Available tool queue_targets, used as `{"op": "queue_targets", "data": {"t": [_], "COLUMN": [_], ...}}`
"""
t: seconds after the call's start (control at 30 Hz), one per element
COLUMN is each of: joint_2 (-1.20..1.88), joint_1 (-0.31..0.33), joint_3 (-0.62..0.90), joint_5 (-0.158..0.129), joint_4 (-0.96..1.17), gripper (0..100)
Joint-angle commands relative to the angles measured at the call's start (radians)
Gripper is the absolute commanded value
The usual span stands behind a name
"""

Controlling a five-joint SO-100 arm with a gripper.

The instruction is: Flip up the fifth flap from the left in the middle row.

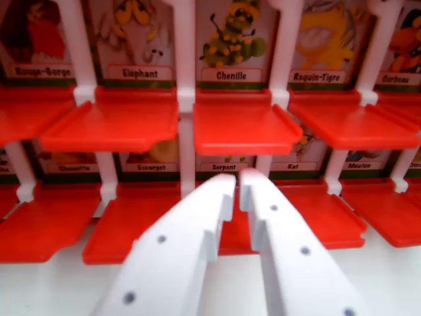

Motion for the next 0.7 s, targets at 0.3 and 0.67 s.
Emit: {"op": "queue_targets", "data": {"t": [0.3, 0.67], "joint_2": [-0.077, -0.091], "joint_1": [0.015, 0.002], "joint_3": [-0.199, -0.284], "joint_5": [-0.005, 0.043], "joint_4": [-0.034, -0.061], "gripper": [0, 0]}}
